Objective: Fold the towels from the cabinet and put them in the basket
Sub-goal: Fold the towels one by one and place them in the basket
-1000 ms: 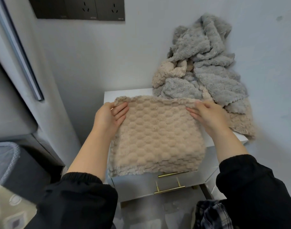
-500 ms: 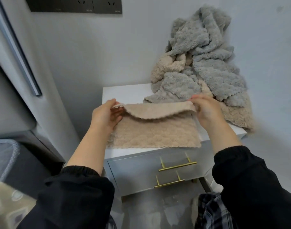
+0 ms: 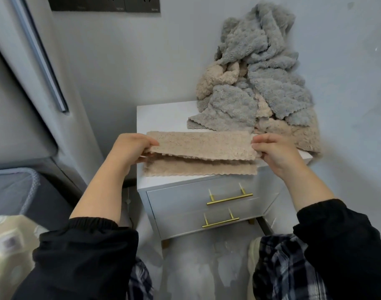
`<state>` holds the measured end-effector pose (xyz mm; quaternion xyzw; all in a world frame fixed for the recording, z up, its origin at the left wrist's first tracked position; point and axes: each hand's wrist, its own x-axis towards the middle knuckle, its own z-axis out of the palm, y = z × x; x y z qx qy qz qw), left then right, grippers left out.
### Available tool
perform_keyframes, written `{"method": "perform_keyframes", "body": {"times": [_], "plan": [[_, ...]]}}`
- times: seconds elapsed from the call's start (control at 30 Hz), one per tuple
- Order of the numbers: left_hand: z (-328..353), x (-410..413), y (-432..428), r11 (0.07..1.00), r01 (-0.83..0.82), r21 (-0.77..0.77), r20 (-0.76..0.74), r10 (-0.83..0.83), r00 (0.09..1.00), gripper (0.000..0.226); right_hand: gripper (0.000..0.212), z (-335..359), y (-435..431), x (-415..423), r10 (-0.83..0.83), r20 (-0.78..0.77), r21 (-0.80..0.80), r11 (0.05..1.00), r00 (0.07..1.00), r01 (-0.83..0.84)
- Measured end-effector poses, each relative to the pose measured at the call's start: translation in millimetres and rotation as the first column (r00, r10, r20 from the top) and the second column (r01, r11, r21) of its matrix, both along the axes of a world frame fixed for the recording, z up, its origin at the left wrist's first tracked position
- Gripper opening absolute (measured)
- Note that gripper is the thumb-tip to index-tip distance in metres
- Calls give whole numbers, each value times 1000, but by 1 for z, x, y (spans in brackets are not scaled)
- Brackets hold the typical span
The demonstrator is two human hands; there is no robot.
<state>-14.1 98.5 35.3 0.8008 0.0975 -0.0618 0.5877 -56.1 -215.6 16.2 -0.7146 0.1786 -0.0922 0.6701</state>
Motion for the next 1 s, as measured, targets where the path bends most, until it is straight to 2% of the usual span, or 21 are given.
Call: {"method": "perform_keyframes", "body": {"times": [0.1, 0.2, 0.33, 0.47, 0.5, 0.6, 0.63, 0.7, 0.77, 0.8, 0.87, 1.0], "plan": [[-4, -8, -2, 972, 104, 212, -42, -97, 994, 37, 24, -7, 1, -5, -2, -55, -165, 986, 998, -7], [-8, -10, -4, 913, 188, 361, -93, -165, 982, 38, 26, -10, 2, -5, -20, -86, -246, 969, 996, -2], [-11, -9, -3, 849, 209, 485, -87, -190, 978, 38, 27, -11, 3, -5, -9, -107, -335, 942, 994, -28], [-8, -8, -4, 799, 201, 567, -78, -191, 979, 39, 21, -8, 5, -4, 21, -124, -479, 874, 992, -79], [-8, -7, -4, 772, 163, 615, -38, -177, 983, 37, 20, -6, 6, -3, 19, -131, -513, 854, 991, -84], [-12, -6, -9, 645, -64, 761, 229, -176, 957, 23, 15, -1, 4, -3, -15, -173, -654, 750, 985, -103], [-15, -6, -13, 653, -102, 751, 302, -202, 931, 22, 13, 0, 3, -4, -42, -183, -713, 694, 982, -103], [-20, -5, -26, 681, -63, 729, 362, -306, 881, 27, 13, 3, 2, -5, -92, -218, -804, 582, 972, -125], [-31, -3, -39, 630, 38, 775, 332, -459, 824, 36, 25, 7, 0, -6, -84, -354, -807, 530, 931, -259], [-36, -2, -45, 585, 86, 806, 297, -526, 797, 40, 34, 7, 0, -6, -61, -442, -768, 541, 895, -342], [-45, -3, -54, 526, 180, 831, 215, -603, 768, 45, 44, 8, -3, -6, -22, -554, -676, 595, 832, -434], [-51, -3, -62, 460, 281, 842, 103, -649, 754, 54, 46, 9, -6, -5, 21, -646, -526, 713, 763, -465]]}}
